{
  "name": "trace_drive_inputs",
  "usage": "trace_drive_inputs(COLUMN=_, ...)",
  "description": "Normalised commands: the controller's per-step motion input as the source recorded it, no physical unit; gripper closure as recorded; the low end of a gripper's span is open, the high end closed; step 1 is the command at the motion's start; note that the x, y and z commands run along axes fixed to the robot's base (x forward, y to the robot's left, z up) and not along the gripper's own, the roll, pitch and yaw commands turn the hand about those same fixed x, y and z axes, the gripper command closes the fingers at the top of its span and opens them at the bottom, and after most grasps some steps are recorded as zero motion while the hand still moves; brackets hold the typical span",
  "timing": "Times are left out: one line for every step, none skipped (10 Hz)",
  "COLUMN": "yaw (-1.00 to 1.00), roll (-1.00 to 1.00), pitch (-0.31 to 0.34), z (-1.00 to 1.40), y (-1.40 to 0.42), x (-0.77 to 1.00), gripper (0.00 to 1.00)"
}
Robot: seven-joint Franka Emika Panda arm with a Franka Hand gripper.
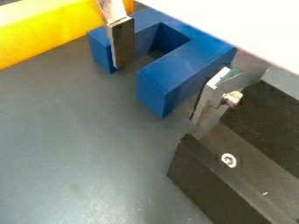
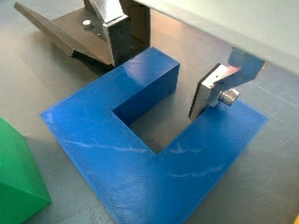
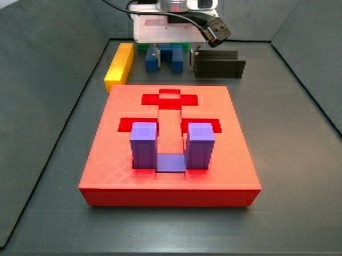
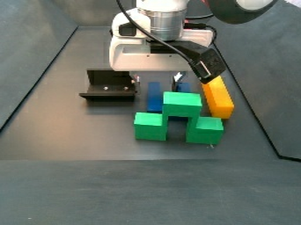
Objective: Pick up the blue object. Move up. Place the blue object on the fixture. Regrasp the blue object. Move to above the board. Insert the blue object.
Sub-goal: Pick up the blue object.
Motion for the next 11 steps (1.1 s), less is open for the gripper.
trace_drive_inputs(yaw=0.0, roll=0.0, pitch=0.0, z=0.0, y=0.0, x=-0.02, gripper=0.0)
trace_drive_inputs(yaw=0.0, roll=0.01, pitch=0.0, z=0.0, y=0.0, x=-0.03, gripper=0.0)
trace_drive_inputs(yaw=0.0, roll=0.0, pitch=0.0, z=0.0, y=0.0, x=0.0, gripper=1.0)
trace_drive_inputs(yaw=0.0, roll=0.0, pitch=0.0, z=0.0, y=0.0, x=0.0, gripper=1.0)
trace_drive_inputs(yaw=0.0, roll=0.0, pitch=0.0, z=0.0, y=0.0, x=0.0, gripper=1.0)
trace_drive_inputs(yaw=0.0, roll=0.0, pitch=0.0, z=0.0, y=0.0, x=0.0, gripper=1.0)
trace_drive_inputs(yaw=0.0, roll=0.0, pitch=0.0, z=0.0, y=0.0, x=0.0, gripper=1.0)
trace_drive_inputs(yaw=0.0, roll=0.0, pitch=0.0, z=0.0, y=0.0, x=0.0, gripper=1.0)
trace_drive_inputs(yaw=0.0, roll=0.0, pitch=0.0, z=0.0, y=0.0, x=0.0, gripper=1.0)
trace_drive_inputs(yaw=0.0, roll=0.0, pitch=0.0, z=0.0, y=0.0, x=0.0, gripper=1.0)
trace_drive_inputs(yaw=0.0, roll=0.0, pitch=0.0, z=0.0, y=0.0, x=0.0, gripper=1.0)
